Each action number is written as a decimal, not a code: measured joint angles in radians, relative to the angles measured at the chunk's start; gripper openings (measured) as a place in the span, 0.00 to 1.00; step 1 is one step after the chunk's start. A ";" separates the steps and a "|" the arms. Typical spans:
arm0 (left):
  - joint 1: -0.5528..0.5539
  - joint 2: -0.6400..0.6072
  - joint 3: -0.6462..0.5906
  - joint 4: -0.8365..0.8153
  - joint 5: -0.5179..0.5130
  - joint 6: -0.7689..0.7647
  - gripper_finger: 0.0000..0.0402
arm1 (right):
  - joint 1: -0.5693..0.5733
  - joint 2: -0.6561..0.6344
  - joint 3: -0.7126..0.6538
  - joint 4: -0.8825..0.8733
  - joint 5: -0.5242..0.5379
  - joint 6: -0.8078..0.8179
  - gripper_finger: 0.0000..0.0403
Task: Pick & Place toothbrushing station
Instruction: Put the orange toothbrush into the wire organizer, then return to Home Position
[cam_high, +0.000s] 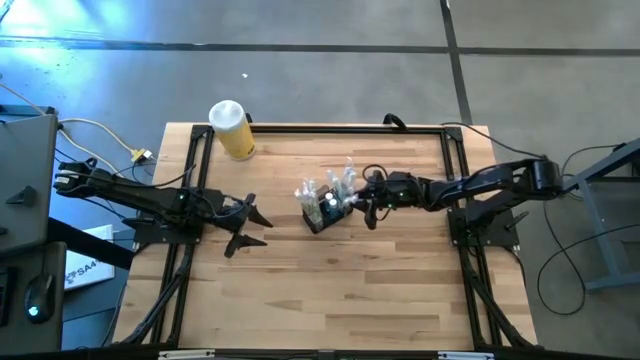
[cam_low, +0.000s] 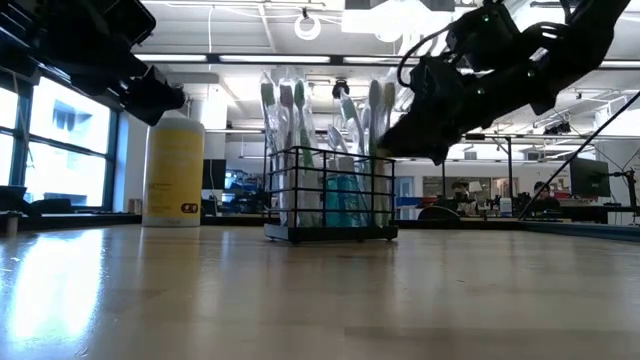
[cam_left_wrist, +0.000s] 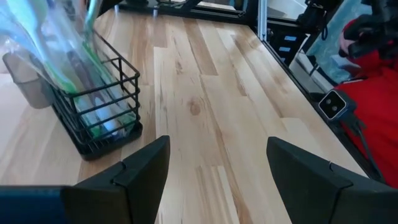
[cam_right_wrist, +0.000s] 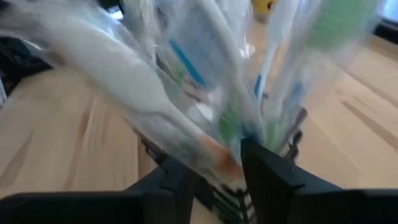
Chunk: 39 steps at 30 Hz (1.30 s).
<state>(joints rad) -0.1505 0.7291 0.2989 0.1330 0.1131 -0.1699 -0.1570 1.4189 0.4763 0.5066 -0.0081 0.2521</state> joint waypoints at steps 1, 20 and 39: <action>0.000 0.000 0.000 -0.002 0.000 0.000 0.65 | 0.000 -0.012 0.000 -0.021 0.000 0.006 0.30; 0.000 0.000 0.004 -0.038 -0.003 0.008 0.64 | 0.056 -0.276 -0.001 -0.276 0.028 -0.071 0.28; 0.000 -0.274 0.103 -0.496 -0.019 0.051 0.02 | 0.314 -0.782 -0.016 -0.793 0.191 -0.072 0.01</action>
<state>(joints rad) -0.1505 0.4551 0.4020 -0.3634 0.0941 -0.1193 0.1575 0.6370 0.4604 -0.2866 0.1826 0.1801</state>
